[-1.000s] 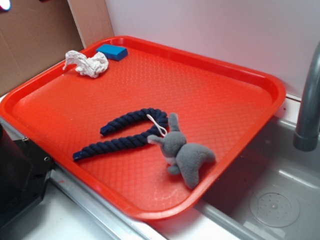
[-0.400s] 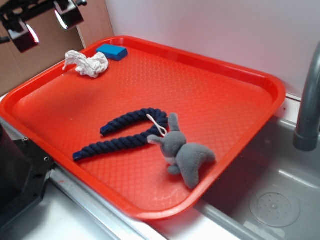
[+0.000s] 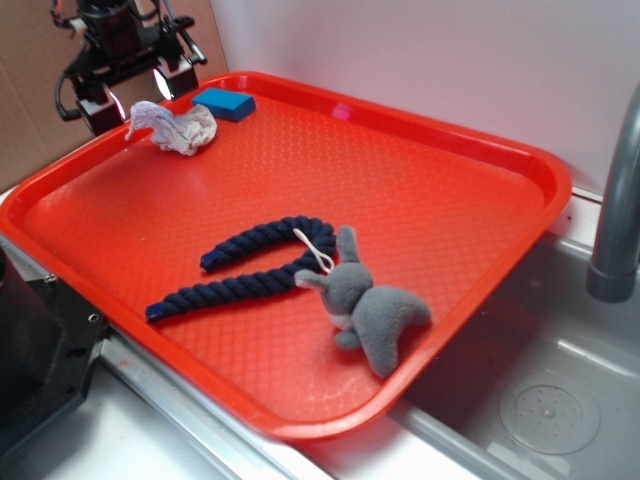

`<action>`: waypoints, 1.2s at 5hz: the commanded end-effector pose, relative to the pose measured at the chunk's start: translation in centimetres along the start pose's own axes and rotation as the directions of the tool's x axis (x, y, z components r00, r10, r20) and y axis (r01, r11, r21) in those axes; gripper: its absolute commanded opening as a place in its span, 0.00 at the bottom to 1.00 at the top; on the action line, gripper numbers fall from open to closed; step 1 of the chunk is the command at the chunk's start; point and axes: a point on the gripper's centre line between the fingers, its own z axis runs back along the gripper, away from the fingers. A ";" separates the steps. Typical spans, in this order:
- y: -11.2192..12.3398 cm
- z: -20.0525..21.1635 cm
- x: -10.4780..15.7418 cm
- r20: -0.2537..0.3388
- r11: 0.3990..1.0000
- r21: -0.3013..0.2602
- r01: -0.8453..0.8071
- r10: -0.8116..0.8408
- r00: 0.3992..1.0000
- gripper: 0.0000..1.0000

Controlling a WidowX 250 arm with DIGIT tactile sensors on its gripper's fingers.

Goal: Grab the white paper.

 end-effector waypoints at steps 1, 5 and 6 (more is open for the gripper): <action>-0.7 -0.8 1.5 -0.007 1.000 -0.008 0.019 -0.019 1.000 0.99; 0.6 -0.9 1.9 0.001 1.000 -0.017 0.021 -0.021 1.000 0.00; 0.0 1.3 2.1 -0.050 0.978 -0.007 0.209 -0.209 0.977 0.00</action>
